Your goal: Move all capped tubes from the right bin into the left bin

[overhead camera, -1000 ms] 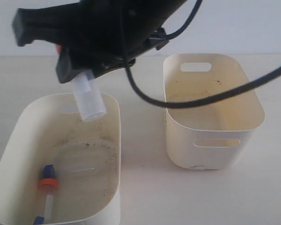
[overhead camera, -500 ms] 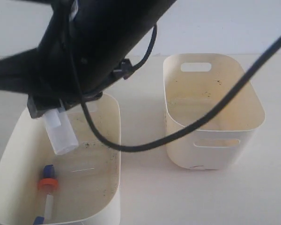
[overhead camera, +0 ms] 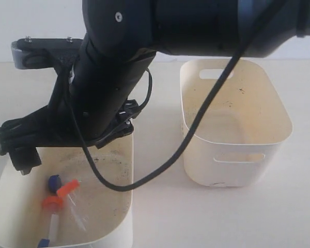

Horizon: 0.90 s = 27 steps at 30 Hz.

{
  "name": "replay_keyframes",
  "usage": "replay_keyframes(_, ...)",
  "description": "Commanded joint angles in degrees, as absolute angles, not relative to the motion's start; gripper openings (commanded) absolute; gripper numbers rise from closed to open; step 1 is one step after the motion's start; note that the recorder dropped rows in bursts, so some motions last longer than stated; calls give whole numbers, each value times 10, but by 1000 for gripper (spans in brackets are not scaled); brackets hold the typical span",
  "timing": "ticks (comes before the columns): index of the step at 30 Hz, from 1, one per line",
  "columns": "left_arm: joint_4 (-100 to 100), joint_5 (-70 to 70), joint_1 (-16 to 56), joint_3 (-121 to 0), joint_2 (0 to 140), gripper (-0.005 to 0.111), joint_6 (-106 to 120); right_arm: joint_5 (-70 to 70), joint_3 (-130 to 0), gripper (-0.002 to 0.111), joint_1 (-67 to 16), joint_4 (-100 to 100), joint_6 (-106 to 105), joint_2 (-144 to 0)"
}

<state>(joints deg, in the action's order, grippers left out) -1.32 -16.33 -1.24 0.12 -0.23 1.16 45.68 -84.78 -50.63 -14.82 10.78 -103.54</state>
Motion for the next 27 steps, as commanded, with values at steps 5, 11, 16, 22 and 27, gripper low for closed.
replay_keyframes(5, -15, -162, -14, 0, 0, 4, 9, 473, -847, 101, -506, -143, 95, -1034)
replay_keyframes(11, -15, -162, -14, 0, 0, 4, 9, 480, -847, 101, -506, -128, 72, -1034)
replay_keyframes(16, -15, -162, -14, 0, 0, 4, 9, 480, -847, 101, -506, -118, 52, -1033)
replay_keyframes(22, -15, -158, -14, 0, 0, 4, 9, 466, -847, 101, -506, -112, 56, -1033)
replay_keyframes(27, -15, -160, -14, 0, 0, 4, 9, 483, -847, 101, -506, -112, 56, -1032)
